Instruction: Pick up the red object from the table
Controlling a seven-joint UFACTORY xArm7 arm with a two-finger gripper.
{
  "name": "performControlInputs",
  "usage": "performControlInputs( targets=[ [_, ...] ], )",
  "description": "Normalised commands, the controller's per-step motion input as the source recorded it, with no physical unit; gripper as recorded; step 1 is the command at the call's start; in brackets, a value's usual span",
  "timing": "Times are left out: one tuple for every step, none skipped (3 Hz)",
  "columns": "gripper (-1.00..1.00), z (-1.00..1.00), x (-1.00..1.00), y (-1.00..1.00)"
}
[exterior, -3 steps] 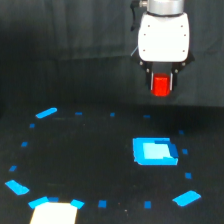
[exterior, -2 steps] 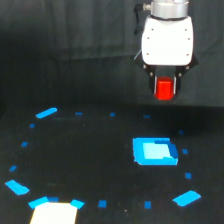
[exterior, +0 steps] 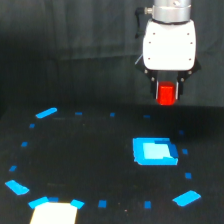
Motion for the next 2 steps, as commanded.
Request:
performControlInputs(
  targets=[
    [-1.0, 0.06, 0.67, -0.09],
    [-1.0, 0.14, 0.24, 0.16]
  ],
)
